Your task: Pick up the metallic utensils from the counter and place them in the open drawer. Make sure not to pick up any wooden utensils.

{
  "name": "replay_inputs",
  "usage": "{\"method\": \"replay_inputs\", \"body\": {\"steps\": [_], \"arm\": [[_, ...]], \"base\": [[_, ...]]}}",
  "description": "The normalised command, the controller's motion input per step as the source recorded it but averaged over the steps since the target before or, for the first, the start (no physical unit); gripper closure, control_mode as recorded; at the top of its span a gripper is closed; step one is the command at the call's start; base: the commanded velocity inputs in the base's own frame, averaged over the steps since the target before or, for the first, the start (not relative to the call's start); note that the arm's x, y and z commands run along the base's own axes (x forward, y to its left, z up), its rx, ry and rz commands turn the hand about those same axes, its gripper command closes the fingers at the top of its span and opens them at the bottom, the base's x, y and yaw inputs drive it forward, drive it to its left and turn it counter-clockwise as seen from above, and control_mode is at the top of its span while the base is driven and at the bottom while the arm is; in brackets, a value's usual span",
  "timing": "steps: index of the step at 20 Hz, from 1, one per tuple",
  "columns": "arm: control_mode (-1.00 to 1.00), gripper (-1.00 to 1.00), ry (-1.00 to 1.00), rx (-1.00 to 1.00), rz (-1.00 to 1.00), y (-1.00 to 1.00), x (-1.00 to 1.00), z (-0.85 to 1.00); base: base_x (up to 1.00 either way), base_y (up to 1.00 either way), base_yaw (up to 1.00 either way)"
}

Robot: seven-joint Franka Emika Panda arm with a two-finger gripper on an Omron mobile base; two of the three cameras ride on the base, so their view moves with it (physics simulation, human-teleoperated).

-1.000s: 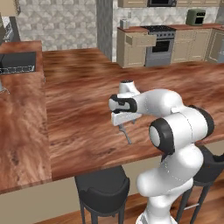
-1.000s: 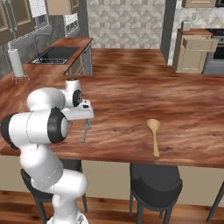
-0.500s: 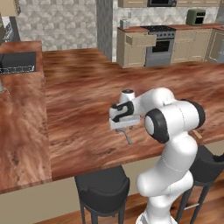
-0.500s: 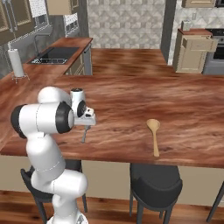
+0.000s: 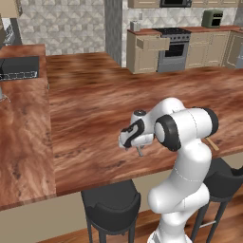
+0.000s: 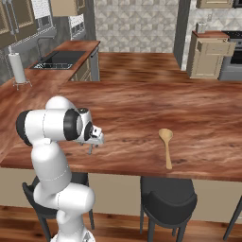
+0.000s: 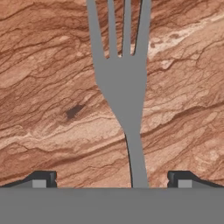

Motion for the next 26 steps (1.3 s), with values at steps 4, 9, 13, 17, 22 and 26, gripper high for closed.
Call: {"method": "replay_inputs", "body": {"steps": [4,9,13,17,22,26], "arm": [[-1.00,-1.00,-0.10,0.00,-0.07,0.02,0.01,-0.42],[-1.00,-1.00,-0.11,0.00,-0.03,0.10,0.18,-0.21],[-1.00,-1.00,-0.01,0.00,0.00,0.01,0.00,-0.12],[-1.00,-1.00,0.00,0.00,0.00,0.04,0.00,-0.26],[-1.00,1.00,0.00,0.00,0.00,0.03,0.00,-0.24],[-1.00,1.00,0.00,0.00,0.00,0.00,0.00,-0.13]], "base": [[0.00,0.00,0.00],[0.00,0.00,0.00],[0.00,0.00,0.00],[0.00,0.00,0.00],[0.00,0.00,0.00],[0.00,0.00,0.00]]}}
